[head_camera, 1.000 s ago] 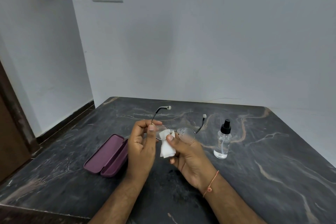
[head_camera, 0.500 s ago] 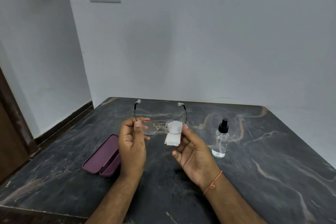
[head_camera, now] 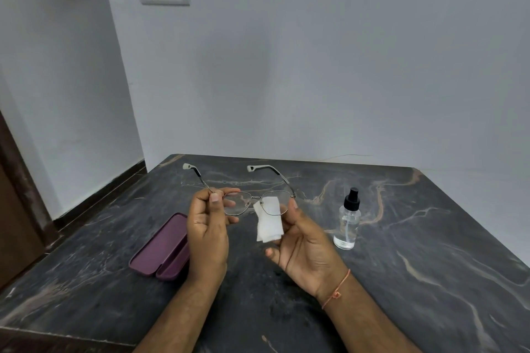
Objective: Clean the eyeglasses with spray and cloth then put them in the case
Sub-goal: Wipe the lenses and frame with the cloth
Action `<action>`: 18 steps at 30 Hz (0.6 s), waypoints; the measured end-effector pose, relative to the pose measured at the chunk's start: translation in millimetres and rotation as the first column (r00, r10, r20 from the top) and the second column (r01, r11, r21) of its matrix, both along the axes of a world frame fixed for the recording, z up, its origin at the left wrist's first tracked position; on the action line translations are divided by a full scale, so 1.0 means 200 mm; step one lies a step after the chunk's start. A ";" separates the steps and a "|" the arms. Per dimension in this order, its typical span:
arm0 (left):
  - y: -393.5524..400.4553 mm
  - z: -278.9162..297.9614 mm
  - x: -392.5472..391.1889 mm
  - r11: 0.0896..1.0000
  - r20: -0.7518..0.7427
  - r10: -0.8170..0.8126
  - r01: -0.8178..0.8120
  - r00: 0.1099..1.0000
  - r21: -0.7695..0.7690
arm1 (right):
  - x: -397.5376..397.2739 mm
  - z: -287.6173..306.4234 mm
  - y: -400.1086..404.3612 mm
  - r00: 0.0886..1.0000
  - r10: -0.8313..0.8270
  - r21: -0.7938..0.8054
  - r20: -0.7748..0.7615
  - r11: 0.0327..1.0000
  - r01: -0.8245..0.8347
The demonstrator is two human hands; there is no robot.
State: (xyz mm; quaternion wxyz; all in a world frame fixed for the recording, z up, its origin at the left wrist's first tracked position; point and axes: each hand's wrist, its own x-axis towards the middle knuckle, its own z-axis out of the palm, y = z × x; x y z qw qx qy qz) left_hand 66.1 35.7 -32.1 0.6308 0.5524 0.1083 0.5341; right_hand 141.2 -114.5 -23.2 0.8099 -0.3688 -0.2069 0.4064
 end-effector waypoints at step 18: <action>-0.01 0.02 -0.02 0.998 0.016 0.002 -0.003 1.000 0.060 | 0.00 0.01 -0.01 0.997 -0.073 -0.018 -0.015 0.997 0.073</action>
